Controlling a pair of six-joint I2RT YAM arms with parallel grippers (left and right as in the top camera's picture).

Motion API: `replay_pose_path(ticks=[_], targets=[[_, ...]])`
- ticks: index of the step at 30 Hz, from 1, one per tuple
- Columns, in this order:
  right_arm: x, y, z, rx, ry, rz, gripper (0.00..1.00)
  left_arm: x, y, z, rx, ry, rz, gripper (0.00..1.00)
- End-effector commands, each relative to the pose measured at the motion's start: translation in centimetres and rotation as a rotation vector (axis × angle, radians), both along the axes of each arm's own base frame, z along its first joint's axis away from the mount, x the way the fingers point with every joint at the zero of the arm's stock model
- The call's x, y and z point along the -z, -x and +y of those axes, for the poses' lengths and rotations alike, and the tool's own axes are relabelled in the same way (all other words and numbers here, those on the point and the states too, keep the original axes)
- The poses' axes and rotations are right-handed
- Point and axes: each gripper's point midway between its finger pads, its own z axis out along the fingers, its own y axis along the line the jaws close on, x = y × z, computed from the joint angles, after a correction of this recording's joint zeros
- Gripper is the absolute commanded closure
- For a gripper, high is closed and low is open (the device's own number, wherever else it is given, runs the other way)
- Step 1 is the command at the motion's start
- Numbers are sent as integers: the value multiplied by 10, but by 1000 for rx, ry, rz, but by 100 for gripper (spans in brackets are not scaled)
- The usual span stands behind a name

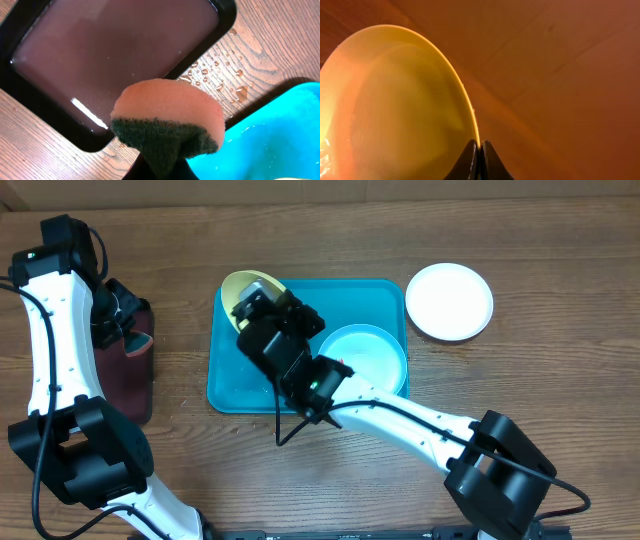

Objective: Clean dirty plates on tray and stack at the side
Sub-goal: 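Lift the yellow plate off the teal tray with the right gripper, then set the yellow plate on the white plate at right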

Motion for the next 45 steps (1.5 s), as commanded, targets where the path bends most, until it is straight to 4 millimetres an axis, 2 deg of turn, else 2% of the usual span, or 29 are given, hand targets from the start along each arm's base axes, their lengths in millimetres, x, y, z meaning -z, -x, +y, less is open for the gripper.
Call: replay_pose_path(ticks=[1,5,11,21,24,26,27,30,32,35,37,42,45], targets=[[-29,1,-10,17,250,-98,96,0,0,-2,26,14,-5,96],[-43,3,-3,-5,309,-148,96,0,0,-2,26,14,-5,96],[-54,2,-7,17,386,-183,96,0,-1,-3,27,20,-7,96],[-54,2,-9,25,383,-184,96,0,-2,-8,48,45,-15,96],[-53,1,-10,43,321,-181,96,0,-2,-8,48,45,-15,96],[-45,-3,-16,80,195,-154,96,0,-2,-8,48,45,-15,96],[-34,-4,-18,84,125,-116,96,0,-2,-8,52,46,-15,96],[21,-9,-20,22,-82,131,96,0,-2,-8,52,46,-15,96],[47,-12,-31,69,-265,284,96,0,-3,-10,58,56,-19,96],[60,-25,-54,193,-504,394,96,0,-4,-12,63,63,-21,96],[57,-38,-70,231,-638,439,96,0,-4,-12,67,64,-21,96],[26,-67,-114,176,-938,570,96,0,-4,-12,71,64,-22,96],[24,-83,-163,197,-1034,620,96,0,-5,-12,72,61,-28,96]])
